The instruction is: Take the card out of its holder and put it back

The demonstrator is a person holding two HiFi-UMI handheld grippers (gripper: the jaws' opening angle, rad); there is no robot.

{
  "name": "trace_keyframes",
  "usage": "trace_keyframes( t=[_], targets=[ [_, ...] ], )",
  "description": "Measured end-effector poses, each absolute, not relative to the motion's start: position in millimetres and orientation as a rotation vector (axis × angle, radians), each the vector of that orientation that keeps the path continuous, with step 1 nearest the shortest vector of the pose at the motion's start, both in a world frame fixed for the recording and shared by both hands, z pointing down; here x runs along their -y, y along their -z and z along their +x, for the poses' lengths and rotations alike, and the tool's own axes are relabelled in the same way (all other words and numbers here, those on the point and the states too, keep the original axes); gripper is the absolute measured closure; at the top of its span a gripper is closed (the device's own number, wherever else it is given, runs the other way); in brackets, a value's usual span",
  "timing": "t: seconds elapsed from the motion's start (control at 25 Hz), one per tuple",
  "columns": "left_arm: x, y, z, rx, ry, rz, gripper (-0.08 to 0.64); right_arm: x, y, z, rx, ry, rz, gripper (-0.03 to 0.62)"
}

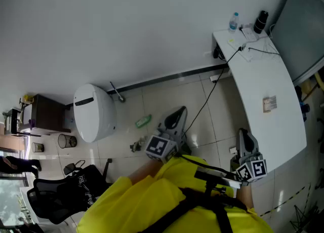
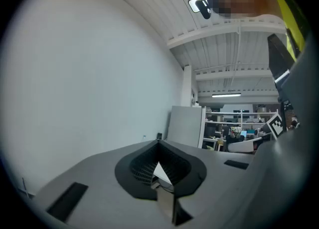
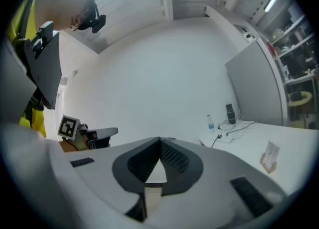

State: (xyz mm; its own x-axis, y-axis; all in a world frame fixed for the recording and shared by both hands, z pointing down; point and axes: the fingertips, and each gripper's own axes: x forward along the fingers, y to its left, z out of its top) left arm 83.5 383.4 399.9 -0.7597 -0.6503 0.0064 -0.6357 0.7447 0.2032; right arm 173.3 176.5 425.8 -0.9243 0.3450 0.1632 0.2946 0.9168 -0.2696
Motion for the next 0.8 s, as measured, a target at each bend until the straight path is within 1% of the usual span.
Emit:
trace_keyframes(
  t=[0.2,0.36,0.52,0.68,0.8],
  targets=[
    [-437.7,-402.3,1.0,2.839,0.276,1.015,0.558,-214.7,-411.8,80.8,2.890,-0.366,-0.459,0.586],
    [-440.7,-414.8,-54.4,2.766,0.245,1.069,0.558,-222.8,-411.8,39.6,2.882,-0.379,-0.383,0.586],
    [-410.6,-427.8,-91.5,2.682,0.239,1.174,0.558,-199.0,-424.6,23.3,2.870,-0.369,-0.258,0.586],
    [-355.3,-430.9,-126.4,2.617,0.259,1.297,0.558,-146.7,-421.6,4.2,2.912,-0.388,-0.063,0.586],
    [-310.2,-430.9,-149.9,2.554,0.215,1.423,0.558,-110.9,-419.1,-11.5,2.949,-0.406,0.073,0.586]
  ],
)
